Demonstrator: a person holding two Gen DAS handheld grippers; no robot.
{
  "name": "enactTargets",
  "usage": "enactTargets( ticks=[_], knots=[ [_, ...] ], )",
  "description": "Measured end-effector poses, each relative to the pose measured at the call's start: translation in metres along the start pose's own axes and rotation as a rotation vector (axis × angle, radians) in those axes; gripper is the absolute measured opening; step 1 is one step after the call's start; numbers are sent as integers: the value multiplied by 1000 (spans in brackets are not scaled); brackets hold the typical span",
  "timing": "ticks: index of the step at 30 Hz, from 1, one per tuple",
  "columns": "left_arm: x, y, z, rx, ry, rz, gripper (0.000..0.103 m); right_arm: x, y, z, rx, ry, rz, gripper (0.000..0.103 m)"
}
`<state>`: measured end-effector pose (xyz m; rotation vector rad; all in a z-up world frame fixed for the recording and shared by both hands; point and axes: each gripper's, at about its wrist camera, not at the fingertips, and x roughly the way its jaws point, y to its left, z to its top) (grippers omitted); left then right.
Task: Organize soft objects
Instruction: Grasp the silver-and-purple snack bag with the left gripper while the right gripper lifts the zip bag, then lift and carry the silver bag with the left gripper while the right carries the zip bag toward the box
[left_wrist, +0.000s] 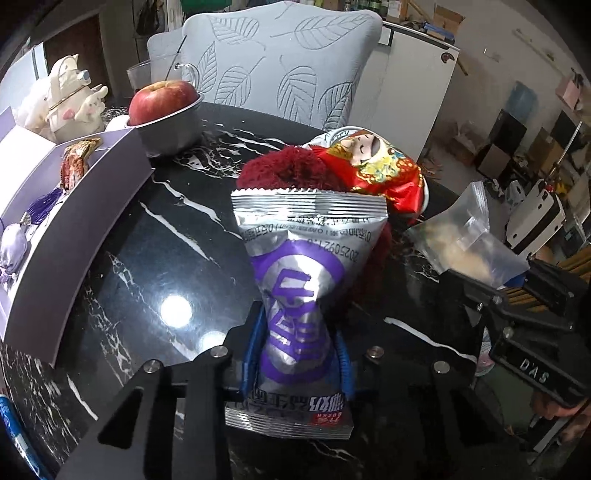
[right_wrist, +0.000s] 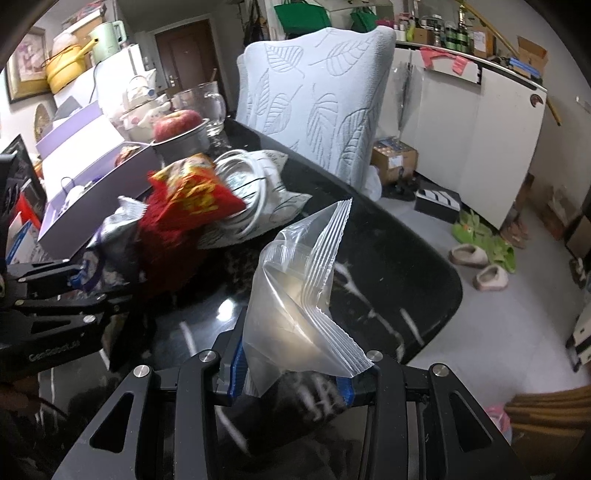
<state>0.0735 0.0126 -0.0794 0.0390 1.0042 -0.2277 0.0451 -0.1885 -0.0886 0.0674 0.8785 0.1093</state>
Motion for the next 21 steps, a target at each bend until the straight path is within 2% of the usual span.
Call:
enactTargets(
  ticks=[7, 12, 21],
  knots=[
    [-13, -7, -11, 1, -28, -10, 31, -5, 14, -8, -25, 0, 48, 37],
    [-19, -9, -16, -6, -37, -27, 31, -8, 24, -14, -30, 10, 114, 36],
    [-48, -7, -23, -27, -100, -30, 31, -24, 42, -18, -54, -1, 199, 36]
  ],
)
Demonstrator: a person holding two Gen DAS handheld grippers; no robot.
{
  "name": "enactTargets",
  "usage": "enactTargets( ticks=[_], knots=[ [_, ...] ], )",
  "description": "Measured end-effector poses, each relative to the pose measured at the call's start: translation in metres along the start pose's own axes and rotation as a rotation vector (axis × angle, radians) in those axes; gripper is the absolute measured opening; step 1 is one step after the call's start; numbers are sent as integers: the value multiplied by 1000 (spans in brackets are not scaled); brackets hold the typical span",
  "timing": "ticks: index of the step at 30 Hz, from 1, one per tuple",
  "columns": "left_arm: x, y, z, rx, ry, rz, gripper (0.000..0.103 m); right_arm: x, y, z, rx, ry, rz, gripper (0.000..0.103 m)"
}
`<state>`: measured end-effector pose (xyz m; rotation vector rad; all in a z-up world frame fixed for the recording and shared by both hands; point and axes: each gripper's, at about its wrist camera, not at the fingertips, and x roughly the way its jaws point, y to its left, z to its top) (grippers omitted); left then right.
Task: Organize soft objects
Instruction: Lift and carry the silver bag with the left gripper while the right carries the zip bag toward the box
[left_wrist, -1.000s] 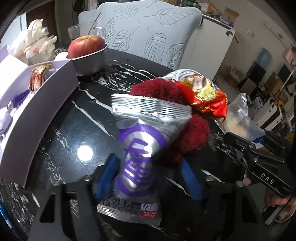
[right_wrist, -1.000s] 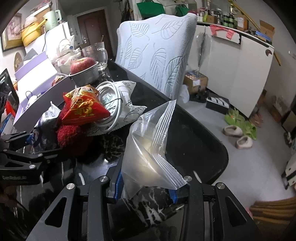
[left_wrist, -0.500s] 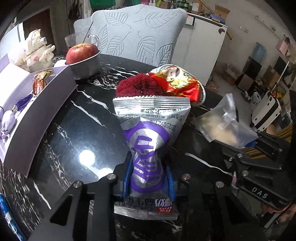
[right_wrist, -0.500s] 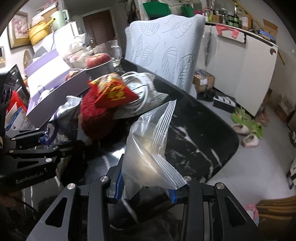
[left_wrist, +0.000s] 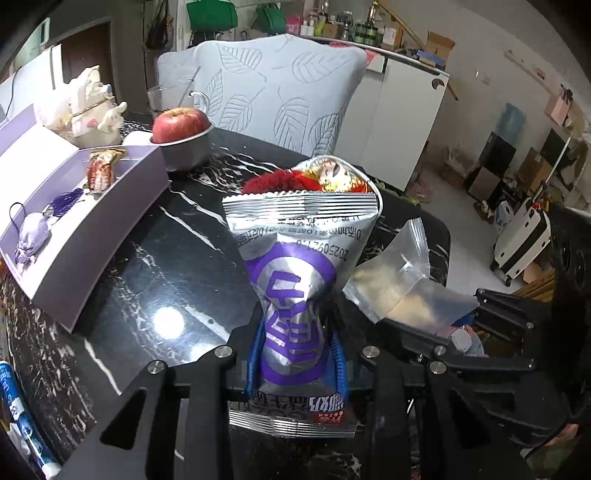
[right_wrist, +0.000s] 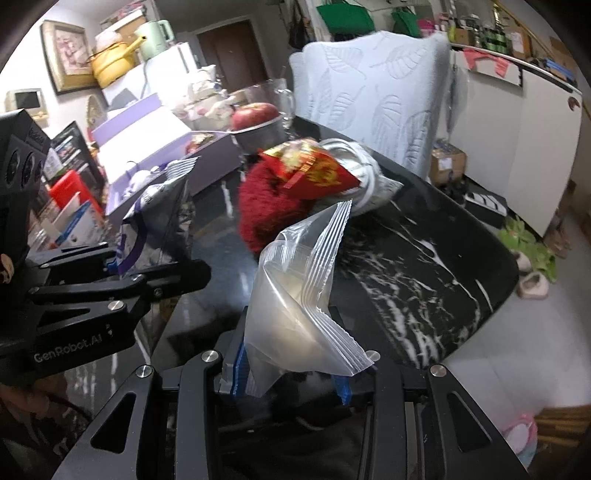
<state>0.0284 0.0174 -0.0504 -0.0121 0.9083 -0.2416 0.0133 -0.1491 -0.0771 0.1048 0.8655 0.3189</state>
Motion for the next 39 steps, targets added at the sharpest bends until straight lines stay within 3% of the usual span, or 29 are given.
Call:
enactTargets(
  ticks=[10, 23, 31, 39],
  knots=[
    [-39, 12, 5, -24, -91, 25, 31, -23, 25, 21, -80, -55, 58, 36],
    [-109, 25, 32, -62, -286, 65, 31, -64, 58, 71, -240, -171, 148, 36],
    [-155, 32, 52, -39, -419, 174, 31, -69, 87, 114, -349, -235, 232, 36],
    [-182, 51, 69, -40, -487, 277, 31, -56, 108, 153, -383, -256, 303, 36]
  ],
)
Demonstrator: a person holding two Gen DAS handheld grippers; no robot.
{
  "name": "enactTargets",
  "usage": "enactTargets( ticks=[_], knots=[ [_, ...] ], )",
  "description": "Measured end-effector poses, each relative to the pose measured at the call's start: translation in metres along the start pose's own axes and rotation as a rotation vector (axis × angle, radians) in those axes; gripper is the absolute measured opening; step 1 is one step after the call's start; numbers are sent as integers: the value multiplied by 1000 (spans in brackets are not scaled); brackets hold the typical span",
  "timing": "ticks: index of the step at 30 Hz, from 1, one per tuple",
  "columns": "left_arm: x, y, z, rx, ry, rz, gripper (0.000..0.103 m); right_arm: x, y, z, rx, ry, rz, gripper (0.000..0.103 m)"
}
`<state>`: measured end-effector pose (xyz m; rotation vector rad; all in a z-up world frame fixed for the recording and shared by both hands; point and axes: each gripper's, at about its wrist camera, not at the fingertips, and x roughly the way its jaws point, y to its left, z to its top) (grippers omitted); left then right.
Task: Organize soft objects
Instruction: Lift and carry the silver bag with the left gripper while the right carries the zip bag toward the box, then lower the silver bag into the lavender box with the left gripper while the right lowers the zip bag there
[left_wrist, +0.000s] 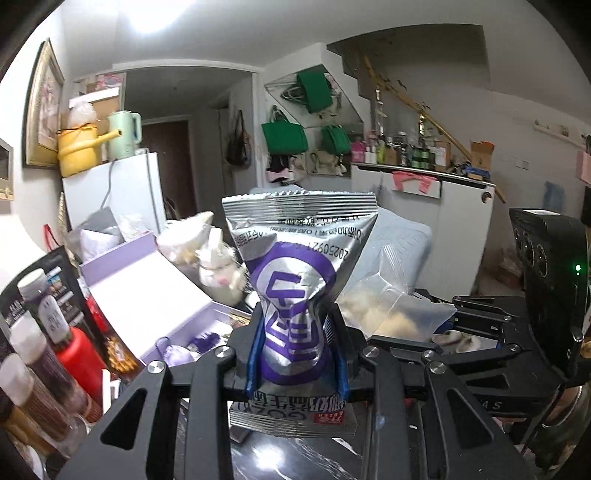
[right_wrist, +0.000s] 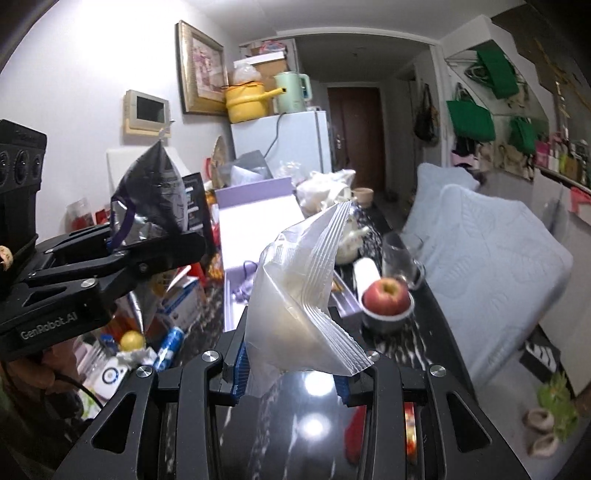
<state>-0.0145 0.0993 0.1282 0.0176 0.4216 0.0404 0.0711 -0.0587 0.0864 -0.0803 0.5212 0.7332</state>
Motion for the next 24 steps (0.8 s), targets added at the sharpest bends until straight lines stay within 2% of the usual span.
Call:
enactTargets(
  ticks=[14, 24],
  knots=[
    [37, 51, 26, -43, 20, 108, 31, 52, -1, 52, -49, -20, 52, 36],
    [65, 82, 36, -55, 42, 164, 31, 103, -3, 75, -64, 17, 68, 36]
  ],
)
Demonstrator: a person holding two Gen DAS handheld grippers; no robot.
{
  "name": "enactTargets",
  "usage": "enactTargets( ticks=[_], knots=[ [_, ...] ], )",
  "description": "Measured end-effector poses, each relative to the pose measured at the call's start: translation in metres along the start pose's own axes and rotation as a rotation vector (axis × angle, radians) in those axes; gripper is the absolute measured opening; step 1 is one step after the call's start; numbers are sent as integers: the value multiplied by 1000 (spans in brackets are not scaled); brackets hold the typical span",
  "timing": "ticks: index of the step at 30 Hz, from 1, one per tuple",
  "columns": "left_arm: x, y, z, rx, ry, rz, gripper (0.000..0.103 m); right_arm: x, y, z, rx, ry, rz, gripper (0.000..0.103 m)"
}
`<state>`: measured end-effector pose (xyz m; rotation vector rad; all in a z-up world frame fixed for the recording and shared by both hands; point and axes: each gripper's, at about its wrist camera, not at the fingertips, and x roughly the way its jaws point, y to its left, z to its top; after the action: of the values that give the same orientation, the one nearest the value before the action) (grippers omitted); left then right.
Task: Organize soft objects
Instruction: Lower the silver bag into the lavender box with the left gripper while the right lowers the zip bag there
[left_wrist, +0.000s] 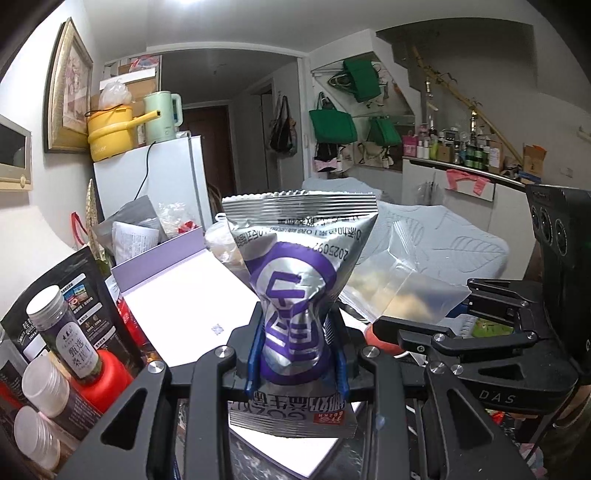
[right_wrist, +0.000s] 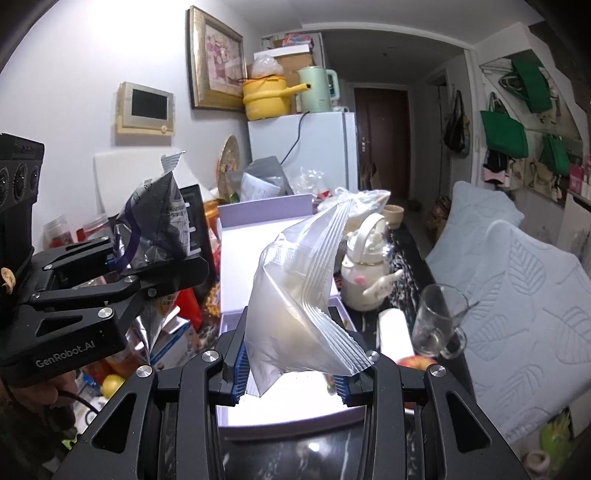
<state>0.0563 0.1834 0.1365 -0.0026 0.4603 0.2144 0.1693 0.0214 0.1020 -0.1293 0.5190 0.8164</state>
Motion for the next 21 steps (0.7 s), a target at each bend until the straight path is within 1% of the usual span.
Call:
enactTargets(
  ticks=[5, 12, 21],
  knots=[
    [24, 17, 1, -10, 31, 26, 31, 33, -3, 6, 0, 32, 6, 36],
    [59, 37, -5, -35, 87, 43, 31, 73, -11, 10, 12, 79, 11, 36],
    [106, 56, -25, -61, 184, 61, 31, 124, -21, 0, 27, 159, 5, 36]
  ],
)
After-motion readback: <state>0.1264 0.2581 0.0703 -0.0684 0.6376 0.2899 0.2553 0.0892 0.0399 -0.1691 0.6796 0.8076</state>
